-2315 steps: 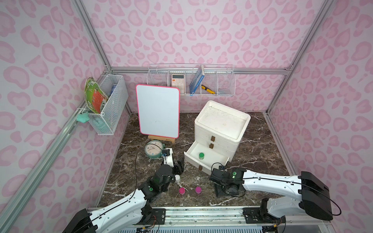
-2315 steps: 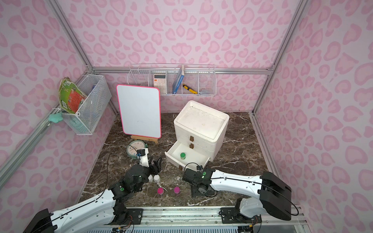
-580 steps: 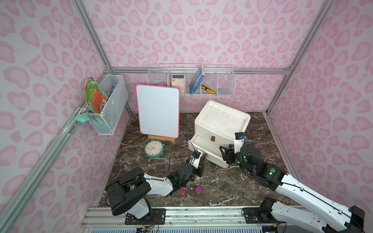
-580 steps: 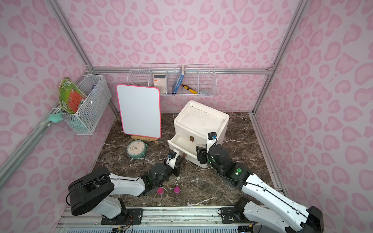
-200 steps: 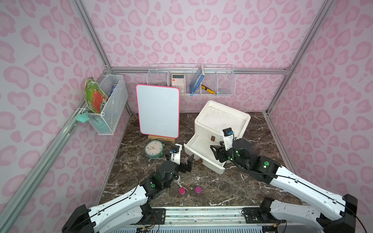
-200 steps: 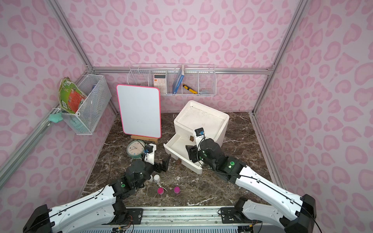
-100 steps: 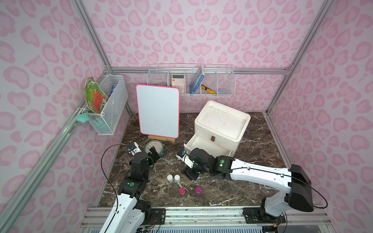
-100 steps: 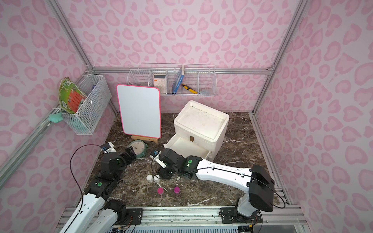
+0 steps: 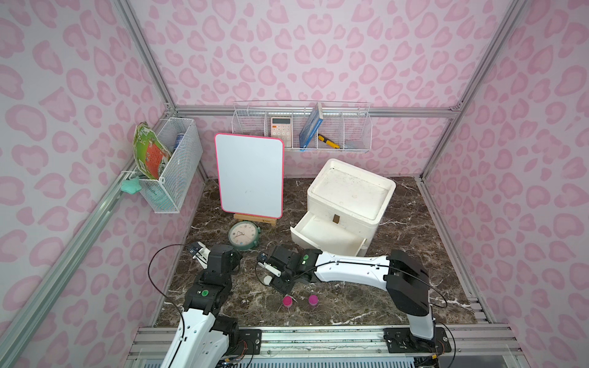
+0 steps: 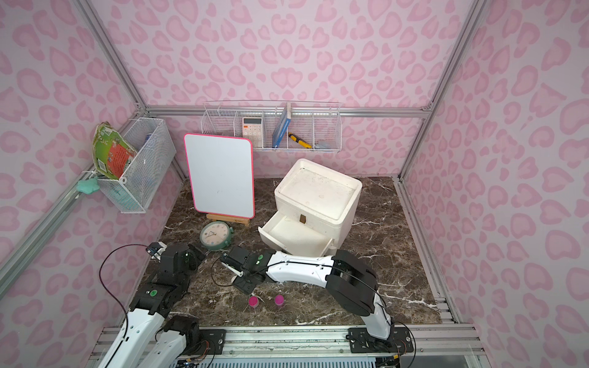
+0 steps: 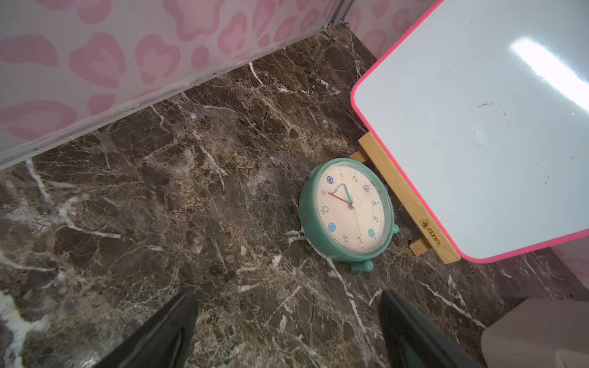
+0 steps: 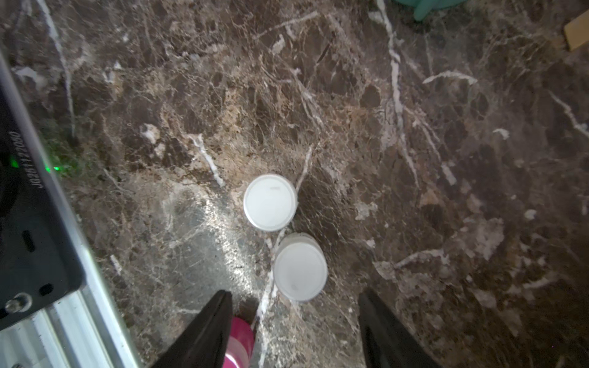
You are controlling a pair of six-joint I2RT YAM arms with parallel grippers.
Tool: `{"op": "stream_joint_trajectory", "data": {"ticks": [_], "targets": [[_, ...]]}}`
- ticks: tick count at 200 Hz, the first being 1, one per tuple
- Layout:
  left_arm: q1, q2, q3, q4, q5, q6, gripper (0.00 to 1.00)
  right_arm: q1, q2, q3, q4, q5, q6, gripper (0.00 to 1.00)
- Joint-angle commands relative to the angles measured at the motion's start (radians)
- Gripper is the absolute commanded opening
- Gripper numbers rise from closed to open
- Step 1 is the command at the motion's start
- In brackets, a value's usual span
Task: Put the paint cans in the drawer according to color
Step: Pick up the paint can at the center of the board.
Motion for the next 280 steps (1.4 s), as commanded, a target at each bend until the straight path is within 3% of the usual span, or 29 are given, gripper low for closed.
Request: {"op": "stream_joint_trajectory", "data": {"ticks": [1,187,209,280], "targets": [[0.002,-0.003,0.005,-0.031,-0.022,-0.02,0.94,0.001,0.024,0.012,-0.027,0.015,0.026,0.62],[0.002,0.015,0.009,-0.013,0.015,-0.021,0.86,-0.021,0.108,0.06,-0.001,-0.015,0.049,0.41],[0.0,0.011,0.01,-0.015,0.013,-0.014,0.85,-0.022,0.098,0.056,0.005,-0.021,0.047,0.33],[0.002,-0.004,0.031,-0.009,0.029,0.041,0.84,-0.024,0.038,0.072,-0.025,0.002,0.045,0.27]]}}
